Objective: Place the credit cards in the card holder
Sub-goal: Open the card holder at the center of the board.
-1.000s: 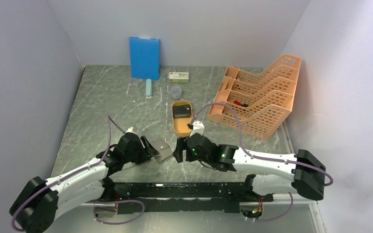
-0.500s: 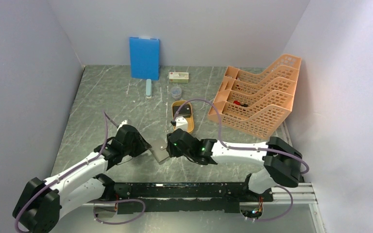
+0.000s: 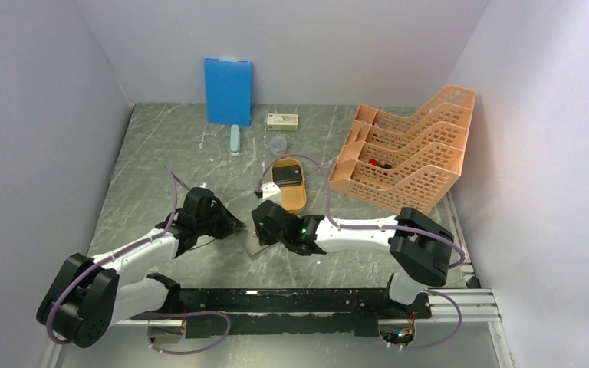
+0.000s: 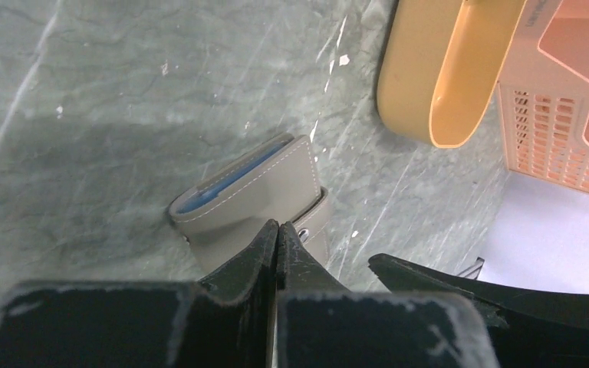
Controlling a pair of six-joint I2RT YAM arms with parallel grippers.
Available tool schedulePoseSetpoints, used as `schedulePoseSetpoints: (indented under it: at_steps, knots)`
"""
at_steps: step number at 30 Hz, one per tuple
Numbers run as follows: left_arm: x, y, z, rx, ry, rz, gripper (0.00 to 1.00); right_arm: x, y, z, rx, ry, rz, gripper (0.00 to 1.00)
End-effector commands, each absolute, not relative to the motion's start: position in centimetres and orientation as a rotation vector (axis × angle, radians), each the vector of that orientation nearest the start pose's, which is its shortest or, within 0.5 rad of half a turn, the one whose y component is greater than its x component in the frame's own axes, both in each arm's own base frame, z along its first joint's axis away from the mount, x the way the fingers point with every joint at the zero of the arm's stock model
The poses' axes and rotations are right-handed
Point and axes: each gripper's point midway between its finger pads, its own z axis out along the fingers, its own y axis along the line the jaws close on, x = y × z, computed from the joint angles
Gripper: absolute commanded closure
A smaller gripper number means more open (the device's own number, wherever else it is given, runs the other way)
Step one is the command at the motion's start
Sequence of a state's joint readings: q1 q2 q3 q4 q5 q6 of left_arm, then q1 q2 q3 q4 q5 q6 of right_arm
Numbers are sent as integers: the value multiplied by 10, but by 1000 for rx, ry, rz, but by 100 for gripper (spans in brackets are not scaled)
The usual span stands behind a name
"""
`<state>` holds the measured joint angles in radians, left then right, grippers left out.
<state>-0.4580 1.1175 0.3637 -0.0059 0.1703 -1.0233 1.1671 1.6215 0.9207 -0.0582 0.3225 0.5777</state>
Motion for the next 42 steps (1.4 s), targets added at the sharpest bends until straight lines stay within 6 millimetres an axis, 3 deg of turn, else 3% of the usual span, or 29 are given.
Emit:
schedulePoseSetpoints:
  at_steps: [1,18,34,42]
  knots:
    - [236,-195,57,-590,2380,-1002,95,201,380,73,-558,2252,496,60]
    - [227,-171,10,-686,2479,-859,95,207,386,43,-661,2300,300,54]
    - [222,-170,-1,-689,2504,-861,95,216,384,28,-738,2276,106,52]
    - [220,-169,-1,-688,2502,-862,95,217,372,13,-744,2286,8,55]
